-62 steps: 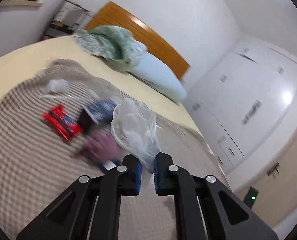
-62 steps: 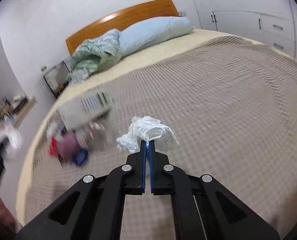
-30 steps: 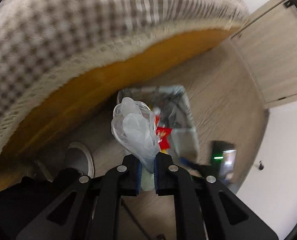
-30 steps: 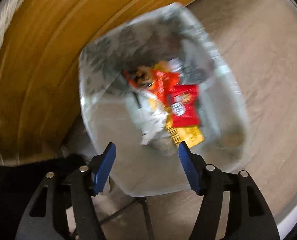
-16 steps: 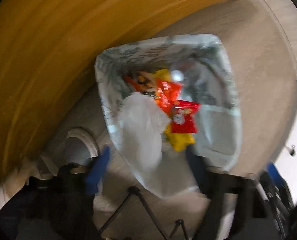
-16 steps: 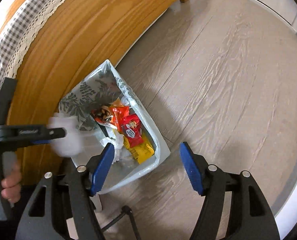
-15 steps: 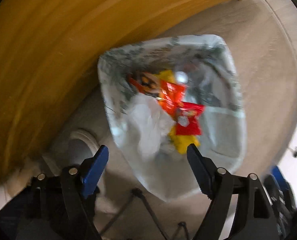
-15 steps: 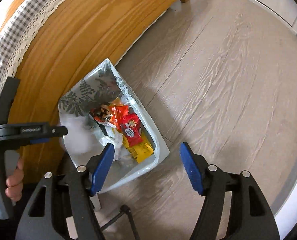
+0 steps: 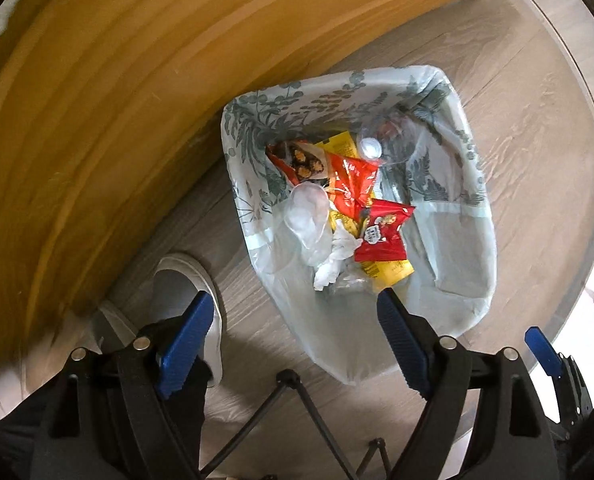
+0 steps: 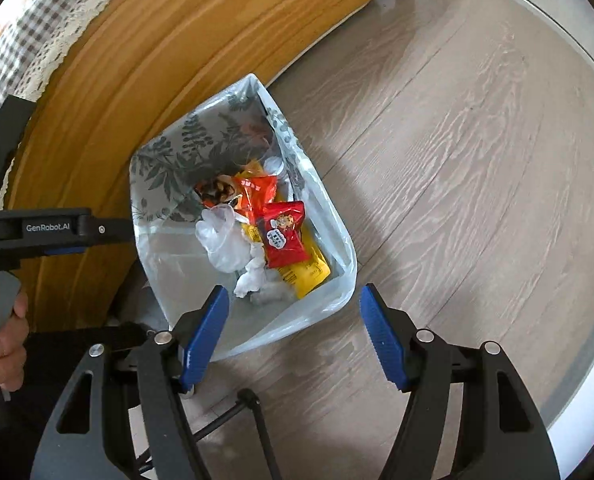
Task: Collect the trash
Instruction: 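Move both tools from the bin back over the bed, then grasp the blue lid with right while left grasps a clear plastic wrapper, then carry the blue lid with right and the wrapper with left to the bin, then open both tools over the bin to drop the lid and wrapper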
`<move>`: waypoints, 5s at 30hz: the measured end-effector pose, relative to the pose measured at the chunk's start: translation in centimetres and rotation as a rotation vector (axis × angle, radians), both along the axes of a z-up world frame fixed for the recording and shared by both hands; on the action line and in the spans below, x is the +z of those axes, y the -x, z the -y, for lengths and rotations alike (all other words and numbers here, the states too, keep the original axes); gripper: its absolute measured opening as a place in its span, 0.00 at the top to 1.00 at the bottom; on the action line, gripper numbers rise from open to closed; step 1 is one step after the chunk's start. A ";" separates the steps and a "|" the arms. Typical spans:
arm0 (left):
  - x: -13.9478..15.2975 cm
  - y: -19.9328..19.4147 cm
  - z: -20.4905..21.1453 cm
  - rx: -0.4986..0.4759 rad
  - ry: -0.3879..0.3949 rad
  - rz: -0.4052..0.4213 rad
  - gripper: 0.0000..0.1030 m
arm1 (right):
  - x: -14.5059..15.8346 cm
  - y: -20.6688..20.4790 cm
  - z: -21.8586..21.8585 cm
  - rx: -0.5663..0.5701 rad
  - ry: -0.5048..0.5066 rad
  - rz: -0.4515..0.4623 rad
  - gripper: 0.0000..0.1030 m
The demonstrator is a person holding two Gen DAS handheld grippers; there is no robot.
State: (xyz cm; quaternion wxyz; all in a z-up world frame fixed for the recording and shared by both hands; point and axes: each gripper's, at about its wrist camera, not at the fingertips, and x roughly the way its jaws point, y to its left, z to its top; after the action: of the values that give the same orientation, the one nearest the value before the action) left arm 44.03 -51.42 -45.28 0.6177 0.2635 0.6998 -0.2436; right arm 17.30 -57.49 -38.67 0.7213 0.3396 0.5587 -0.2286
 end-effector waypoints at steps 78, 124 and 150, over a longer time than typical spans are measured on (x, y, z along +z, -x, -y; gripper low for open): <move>28.1 -48.1 -58.0 0.712 0.427 0.817 0.31 | 26.9 -48.8 -33.2 0.787 0.281 0.718 0.49; 38.2 -13.3 -32.0 0.355 0.688 0.575 0.85 | 23.3 -21.5 -13.9 0.454 0.398 0.430 0.49; 6.3 0.7 0.5 0.140 0.263 -0.226 0.82 | -0.6 1.4 3.4 0.010 0.090 -0.089 0.30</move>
State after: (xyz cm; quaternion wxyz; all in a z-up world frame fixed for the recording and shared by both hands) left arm 43.30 -51.89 -39.01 0.5798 0.1023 0.7434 -0.3174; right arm 15.88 -60.85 -39.27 0.7115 0.2935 0.5809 -0.2648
